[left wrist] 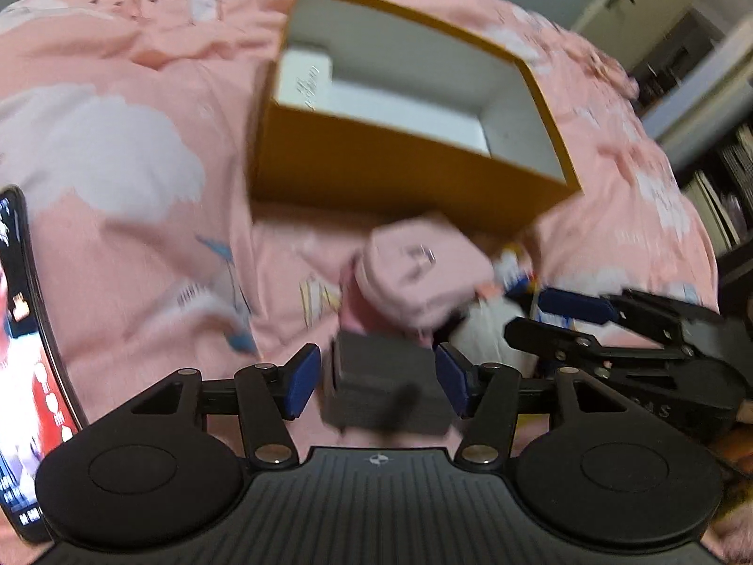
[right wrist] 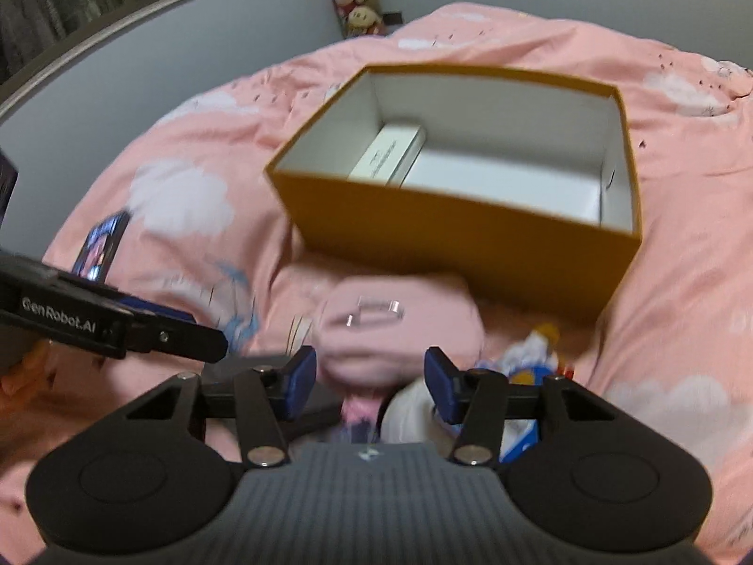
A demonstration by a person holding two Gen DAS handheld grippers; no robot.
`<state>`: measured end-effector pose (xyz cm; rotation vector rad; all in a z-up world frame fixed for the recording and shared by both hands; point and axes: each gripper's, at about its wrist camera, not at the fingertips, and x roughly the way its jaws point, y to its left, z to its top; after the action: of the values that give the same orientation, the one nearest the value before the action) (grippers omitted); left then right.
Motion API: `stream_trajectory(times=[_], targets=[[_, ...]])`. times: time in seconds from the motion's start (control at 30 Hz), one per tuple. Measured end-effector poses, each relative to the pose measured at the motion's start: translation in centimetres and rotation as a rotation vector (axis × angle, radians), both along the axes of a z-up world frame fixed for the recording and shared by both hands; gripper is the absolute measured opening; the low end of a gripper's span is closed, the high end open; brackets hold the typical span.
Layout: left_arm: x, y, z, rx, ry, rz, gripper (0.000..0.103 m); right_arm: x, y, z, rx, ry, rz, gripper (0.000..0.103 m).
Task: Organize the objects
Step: 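Move both tools back to the pile beside the shoebox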
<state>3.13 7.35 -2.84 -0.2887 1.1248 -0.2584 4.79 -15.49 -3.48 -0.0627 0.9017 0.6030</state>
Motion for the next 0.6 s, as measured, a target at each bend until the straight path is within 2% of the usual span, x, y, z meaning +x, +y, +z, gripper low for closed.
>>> stream_trajectory(times=[0.17, 0.23, 0.4, 0.47, 0.53, 0.6], targets=[[-1.9, -2.2, -0.8, 0.188, -0.009, -0.126, 0.070, -1.2, 0.3, -1.8, -0.051, 0.084, 0.047, 0.054], [-2.4, -3.0, -1.4, 0.240, -0.010, -0.164, 0.071, -1.3, 0.3, -2.5, -0.064, 0.114, 0.049, 0.054], [-2.5, -4.8, -2.7, 0.312, -0.035, -0.234, 0.077, -1.3, 0.4, -3.9, -0.093, 0.193, 0.074, 0.055], [-2.3, -5.3, -3.3, 0.329, -0.028, -0.258, 0.077, -1.8, 0.9, -4.7, -0.128, 0.220, 0.125, 0.056], [-2.1, -5.5, -3.7, 0.339, -0.027, -0.270, 0.077, -2.5, 1.8, -5.2, -0.156, 0.221, 0.173, 0.056], [-2.1, -5.7, -3.8, 0.344, -0.041, -0.275, 0.075, -2.5, 2.0, -5.4, -0.161, 0.208, 0.171, 0.056]])
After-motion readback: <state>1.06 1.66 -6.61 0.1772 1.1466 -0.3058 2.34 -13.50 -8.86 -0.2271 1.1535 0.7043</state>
